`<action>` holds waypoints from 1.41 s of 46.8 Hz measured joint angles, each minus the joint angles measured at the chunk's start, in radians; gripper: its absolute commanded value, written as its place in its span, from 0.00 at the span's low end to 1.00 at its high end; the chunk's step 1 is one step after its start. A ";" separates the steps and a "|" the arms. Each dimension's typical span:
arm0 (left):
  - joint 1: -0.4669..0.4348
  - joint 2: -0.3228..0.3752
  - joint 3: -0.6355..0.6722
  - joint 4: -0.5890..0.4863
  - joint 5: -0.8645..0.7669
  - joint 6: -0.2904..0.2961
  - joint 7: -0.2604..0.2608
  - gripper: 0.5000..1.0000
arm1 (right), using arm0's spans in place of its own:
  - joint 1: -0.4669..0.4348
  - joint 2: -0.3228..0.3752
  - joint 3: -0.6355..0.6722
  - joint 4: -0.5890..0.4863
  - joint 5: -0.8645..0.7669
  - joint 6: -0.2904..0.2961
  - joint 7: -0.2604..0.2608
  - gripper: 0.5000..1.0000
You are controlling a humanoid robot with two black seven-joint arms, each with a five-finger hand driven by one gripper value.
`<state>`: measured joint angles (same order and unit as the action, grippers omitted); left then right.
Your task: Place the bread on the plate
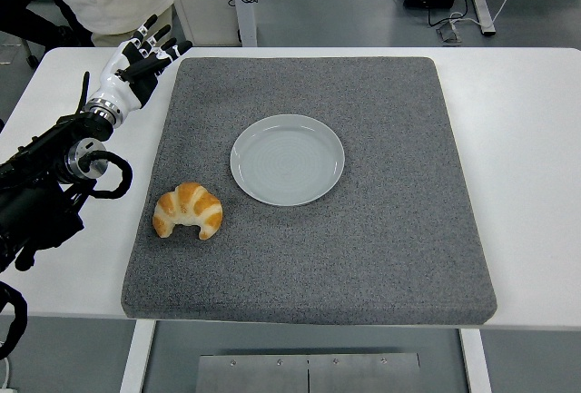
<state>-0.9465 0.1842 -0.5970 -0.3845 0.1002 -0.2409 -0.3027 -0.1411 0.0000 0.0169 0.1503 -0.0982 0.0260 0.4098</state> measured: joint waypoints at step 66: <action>-0.001 0.027 0.009 -0.040 0.001 -0.016 0.001 0.96 | 0.000 0.000 0.000 0.000 0.000 0.000 0.000 1.00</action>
<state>-0.9472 0.2110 -0.5879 -0.4247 0.1013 -0.2565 -0.3015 -0.1412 0.0000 0.0169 0.1503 -0.0982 0.0261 0.4096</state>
